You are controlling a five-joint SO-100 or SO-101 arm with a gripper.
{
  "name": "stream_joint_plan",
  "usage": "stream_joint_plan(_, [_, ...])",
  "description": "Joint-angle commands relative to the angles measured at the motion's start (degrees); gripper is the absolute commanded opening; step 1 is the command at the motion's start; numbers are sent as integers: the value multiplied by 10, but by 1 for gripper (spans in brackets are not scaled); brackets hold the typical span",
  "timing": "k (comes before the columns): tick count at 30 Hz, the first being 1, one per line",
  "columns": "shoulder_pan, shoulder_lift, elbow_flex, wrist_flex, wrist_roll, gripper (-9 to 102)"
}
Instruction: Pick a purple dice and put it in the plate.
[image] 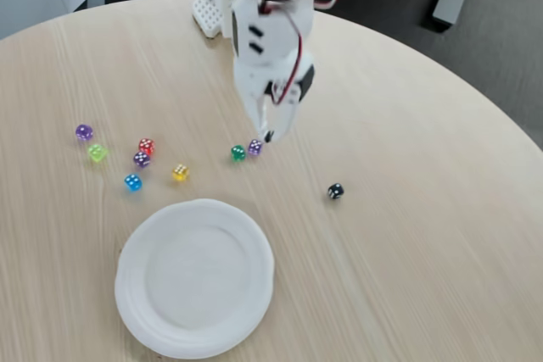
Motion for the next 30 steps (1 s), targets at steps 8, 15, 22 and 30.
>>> stream_joint_plan(8, [-2,-93,-5,3,23,1])
stream_joint_plan(15, [4,-125,-4,4,17,6])
stream_joint_plan(22, [-2,-125,45,4,4,15])
stream_joint_plan(30, [4,-114,62,4,11,21])
